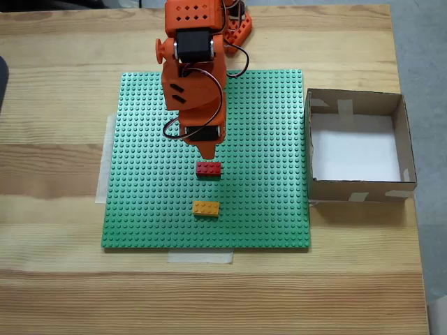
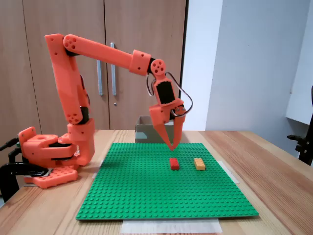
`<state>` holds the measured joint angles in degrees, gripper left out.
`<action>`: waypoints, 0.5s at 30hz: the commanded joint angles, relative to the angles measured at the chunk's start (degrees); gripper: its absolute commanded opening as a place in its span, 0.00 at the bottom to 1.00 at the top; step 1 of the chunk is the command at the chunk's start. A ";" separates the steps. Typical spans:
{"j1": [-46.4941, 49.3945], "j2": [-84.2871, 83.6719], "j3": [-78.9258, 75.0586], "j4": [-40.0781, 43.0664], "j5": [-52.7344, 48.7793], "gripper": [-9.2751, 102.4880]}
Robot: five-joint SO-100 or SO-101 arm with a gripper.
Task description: Pick the red lego block and put it in the box.
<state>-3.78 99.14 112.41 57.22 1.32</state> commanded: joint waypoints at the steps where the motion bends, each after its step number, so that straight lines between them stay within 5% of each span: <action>1: 0.26 -0.26 -2.29 -1.05 0.09 0.07; 15: 2.02 -4.39 -3.16 -2.46 0.26 0.12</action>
<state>-2.46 94.75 111.80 55.28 1.49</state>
